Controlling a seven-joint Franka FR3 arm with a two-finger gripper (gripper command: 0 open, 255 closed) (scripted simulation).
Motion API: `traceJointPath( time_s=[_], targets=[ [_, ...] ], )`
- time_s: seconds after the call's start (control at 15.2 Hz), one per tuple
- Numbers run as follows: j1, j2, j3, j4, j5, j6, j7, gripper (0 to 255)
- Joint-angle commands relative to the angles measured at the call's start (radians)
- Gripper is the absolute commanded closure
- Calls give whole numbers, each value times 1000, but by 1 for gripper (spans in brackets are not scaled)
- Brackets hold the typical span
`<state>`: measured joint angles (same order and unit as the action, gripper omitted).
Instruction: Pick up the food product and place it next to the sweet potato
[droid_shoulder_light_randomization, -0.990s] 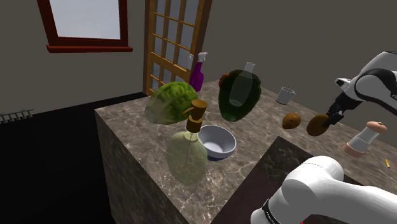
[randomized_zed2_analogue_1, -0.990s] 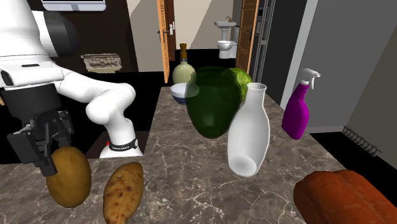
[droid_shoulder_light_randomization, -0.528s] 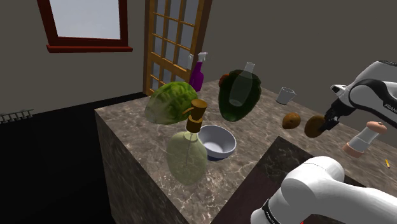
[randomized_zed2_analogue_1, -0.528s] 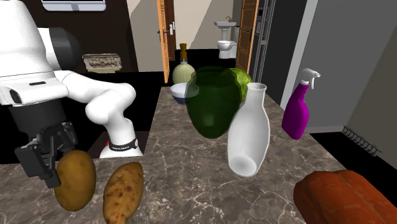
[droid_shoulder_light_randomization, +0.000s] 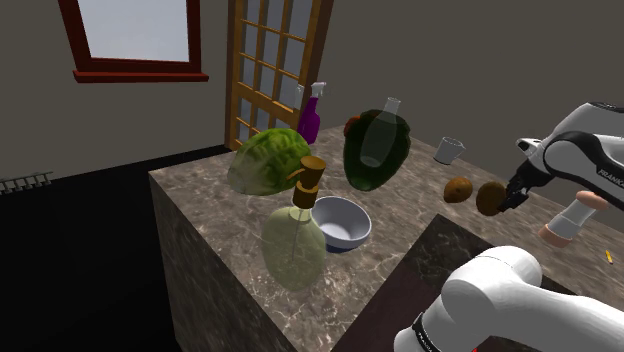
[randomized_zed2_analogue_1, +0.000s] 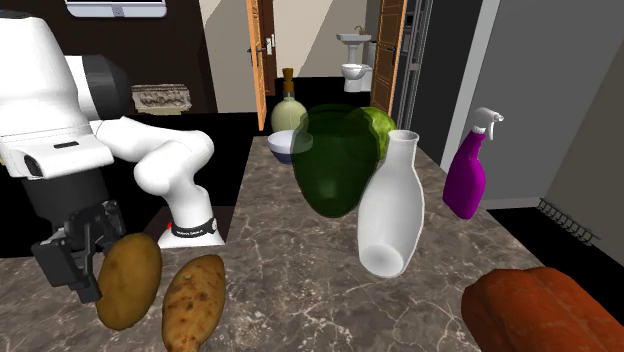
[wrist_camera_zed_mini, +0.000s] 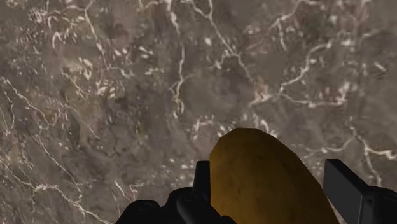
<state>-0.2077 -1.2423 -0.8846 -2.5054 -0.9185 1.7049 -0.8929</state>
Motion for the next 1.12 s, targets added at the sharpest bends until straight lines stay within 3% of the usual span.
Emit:
traceJointPath(
  time_s=[0.0,0.07,0.4,0.66,1.06],
  targets=[
    [1,3,-5,-4,2,-3,0,255],
    [2,4,-4,-2,3,-4,-1,0],
    [1,3,-5,-4,2,-3,0,0],
    [5,11,95,79,85,-98,-20,0],
    [5,11,95,79,85,-98,-20,0]
  ],
)
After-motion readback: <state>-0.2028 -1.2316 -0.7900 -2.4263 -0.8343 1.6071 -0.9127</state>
